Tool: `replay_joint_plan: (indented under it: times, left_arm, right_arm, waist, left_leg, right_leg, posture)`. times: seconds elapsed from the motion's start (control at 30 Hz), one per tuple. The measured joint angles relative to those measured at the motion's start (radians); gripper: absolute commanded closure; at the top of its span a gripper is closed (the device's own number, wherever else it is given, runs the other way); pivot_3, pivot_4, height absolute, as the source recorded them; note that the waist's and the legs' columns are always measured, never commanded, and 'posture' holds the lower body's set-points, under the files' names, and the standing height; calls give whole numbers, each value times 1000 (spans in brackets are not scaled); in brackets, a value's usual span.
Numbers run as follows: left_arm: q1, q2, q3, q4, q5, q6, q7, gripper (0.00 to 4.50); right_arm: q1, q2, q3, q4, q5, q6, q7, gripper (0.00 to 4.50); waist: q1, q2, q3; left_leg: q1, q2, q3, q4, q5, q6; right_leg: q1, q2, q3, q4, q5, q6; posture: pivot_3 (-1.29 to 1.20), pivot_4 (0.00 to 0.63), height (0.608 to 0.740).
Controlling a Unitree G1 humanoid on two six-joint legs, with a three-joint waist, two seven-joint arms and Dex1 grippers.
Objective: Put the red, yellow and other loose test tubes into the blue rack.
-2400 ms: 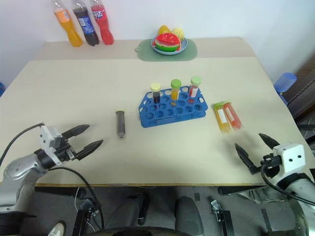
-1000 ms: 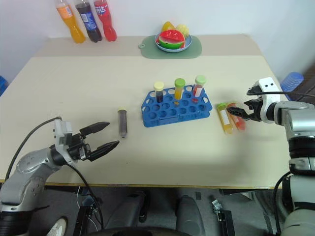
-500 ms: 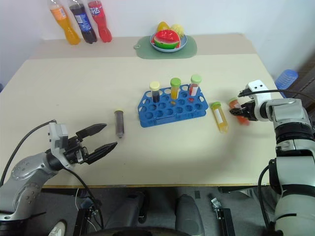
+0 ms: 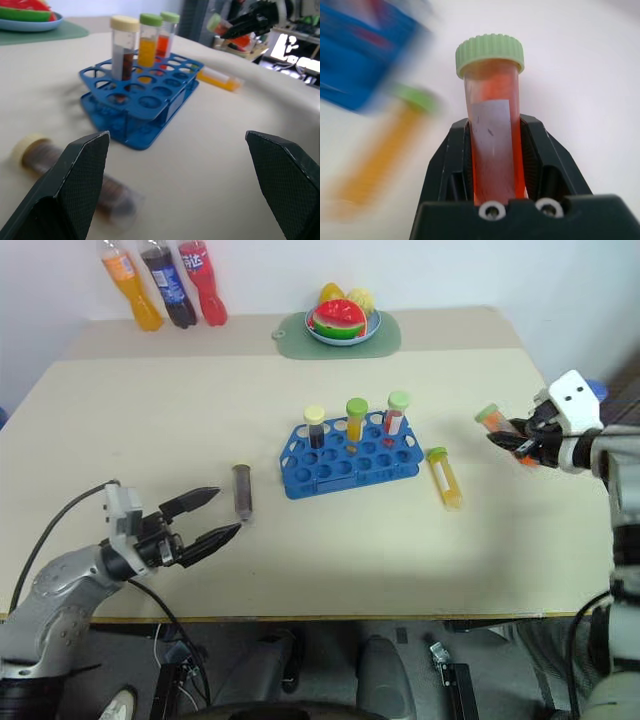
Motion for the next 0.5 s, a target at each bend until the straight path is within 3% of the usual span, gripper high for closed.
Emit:
replay_joint_plan:
  times: [0.13,0.33,0.5]
  left_arm:
    - [-29,-9,-8,47,15,-18,-16,0]
    - [-72,-21,-9,82,20,-30,-23,0]
    - [-84,-27,-8,84,18,-29,-21,0]
  right_arm:
    - [142,219,-26,-201,93,-75,-67,3705]
    - [107,516,3,-211,104,-201,-282,3705]
    - [66,606,18,-116,70,-338,-374,3705]
  waist:
    - [0,0,0]
    - [3,0,0]
    - [4,0,0]
  left_leg:
    - [2,-1,0,1,0,0]
    - [2,-2,-1,1,2,-3]
    - [2,-2,-1,0,4,-6]
  right_leg:
    - [1,0,1,2,1,1]
    - [1,1,3,2,2,1]
    - [1,1,3,2,2,1]
  posture:
    - [0,150,740]
    - [0,150,740]
    - [0,150,740]
